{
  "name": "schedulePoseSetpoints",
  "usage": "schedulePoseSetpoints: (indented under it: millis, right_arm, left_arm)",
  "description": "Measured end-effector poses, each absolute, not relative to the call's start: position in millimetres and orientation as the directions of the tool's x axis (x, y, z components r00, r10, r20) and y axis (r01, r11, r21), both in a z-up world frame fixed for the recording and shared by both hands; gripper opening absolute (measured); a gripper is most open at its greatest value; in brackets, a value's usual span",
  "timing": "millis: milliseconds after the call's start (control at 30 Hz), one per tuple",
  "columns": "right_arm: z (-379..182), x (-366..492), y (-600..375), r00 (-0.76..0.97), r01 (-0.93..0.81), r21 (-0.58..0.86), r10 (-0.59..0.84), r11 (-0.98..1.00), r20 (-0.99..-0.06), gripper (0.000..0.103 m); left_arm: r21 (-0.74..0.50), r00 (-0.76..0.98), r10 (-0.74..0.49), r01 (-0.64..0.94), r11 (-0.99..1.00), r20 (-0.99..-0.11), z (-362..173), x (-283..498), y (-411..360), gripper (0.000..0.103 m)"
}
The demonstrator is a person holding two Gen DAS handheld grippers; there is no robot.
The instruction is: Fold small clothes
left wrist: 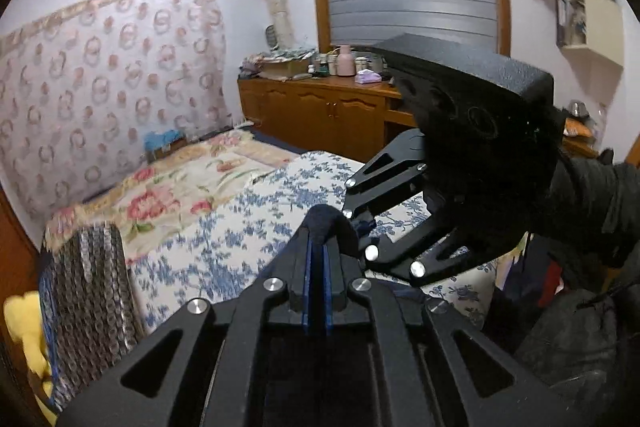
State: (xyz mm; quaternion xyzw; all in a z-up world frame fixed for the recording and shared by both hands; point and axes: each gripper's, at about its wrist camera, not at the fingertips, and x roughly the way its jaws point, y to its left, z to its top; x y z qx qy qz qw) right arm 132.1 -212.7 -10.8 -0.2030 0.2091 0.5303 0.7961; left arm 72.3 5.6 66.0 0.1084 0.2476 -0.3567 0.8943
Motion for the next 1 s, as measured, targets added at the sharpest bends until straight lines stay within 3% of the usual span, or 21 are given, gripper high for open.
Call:
schedulePoseSetpoints:
  millis: [167, 333, 400, 733, 1000]
  right_arm:
    - [-11, 140, -218, 0.449, -0.881, -0.118, 0.730, 0.458, -0.515, 0.004]
    - [0, 155, -237, 0.554, -0.808, -0.122, 0.671, 0.577, -0.493, 0.004]
    - [6, 156, -244, 0.570, -0.796, -0.122, 0.666, 0.593, -0.481, 0.004]
    - [17, 154, -248, 0.650, -0.725, -0.171, 0.583, 0.667, -0.487, 0.004]
    - [21, 152, -259, 0.691, -0.684, -0.178, 0.551, 0.708, -0.468, 0.004]
  left_arm:
    - [0.023, 0.681, -0.515, 0.615, 0.788, -0.521, 50, 52, 32, 0.011]
    - [-0.003, 0.707, -0.428, 0.516, 0.857, -0.564, 15, 44, 61, 0.027]
    - [-0.031, 0.706, -0.421, 0.493, 0.869, -0.569, 6, 47, 68, 0.040]
    - [-0.165, 0.677, -0.501, 0.499, 0.851, -0.539, -11, 29, 65, 0.044]
    - [-0.184, 0.594, -0.423, 0.420, 0.888, -0.685, -66, 50, 56, 0.046]
